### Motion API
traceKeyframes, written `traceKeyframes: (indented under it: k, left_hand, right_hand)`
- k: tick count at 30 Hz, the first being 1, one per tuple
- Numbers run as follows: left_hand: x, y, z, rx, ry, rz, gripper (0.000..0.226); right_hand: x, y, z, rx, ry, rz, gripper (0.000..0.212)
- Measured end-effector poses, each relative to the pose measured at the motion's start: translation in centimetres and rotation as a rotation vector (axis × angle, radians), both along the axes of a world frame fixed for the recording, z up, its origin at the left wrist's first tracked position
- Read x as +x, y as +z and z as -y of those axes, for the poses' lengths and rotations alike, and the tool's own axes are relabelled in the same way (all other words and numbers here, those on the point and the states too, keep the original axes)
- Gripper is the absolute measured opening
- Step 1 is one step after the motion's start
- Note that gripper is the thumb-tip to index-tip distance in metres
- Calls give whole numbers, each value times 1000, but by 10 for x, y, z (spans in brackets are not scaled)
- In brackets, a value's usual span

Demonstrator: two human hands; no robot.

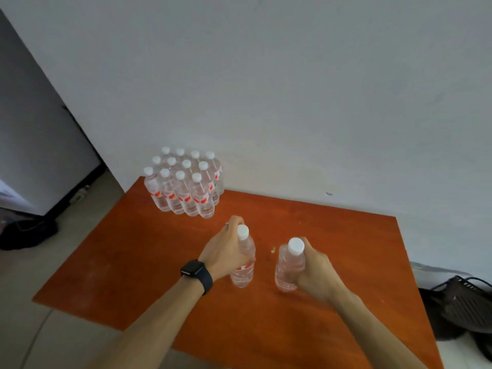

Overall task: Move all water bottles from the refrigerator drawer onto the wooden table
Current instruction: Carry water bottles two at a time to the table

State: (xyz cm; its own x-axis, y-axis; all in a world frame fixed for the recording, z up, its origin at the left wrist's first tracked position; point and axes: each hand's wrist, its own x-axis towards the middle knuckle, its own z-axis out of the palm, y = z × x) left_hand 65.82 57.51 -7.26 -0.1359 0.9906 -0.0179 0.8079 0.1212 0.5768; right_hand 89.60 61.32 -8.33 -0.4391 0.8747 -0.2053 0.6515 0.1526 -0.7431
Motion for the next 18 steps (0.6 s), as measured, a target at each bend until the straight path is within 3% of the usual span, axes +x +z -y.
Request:
traceKeyframes:
  k: [7,15,18]
  left_hand:
    - [-87,10,-129,42,-293,-482,54]
    - [-145,1,-251,75,-373,-548,55]
    - [-161,-3,-285,106,-380,-644,41]
  right_hand:
    - [-87,-20,-82,-23,-103,100,55]
    - [-159,-36,-165,43,-244,143,64]
    - [-186,-43,-197,37,-309,109,62]
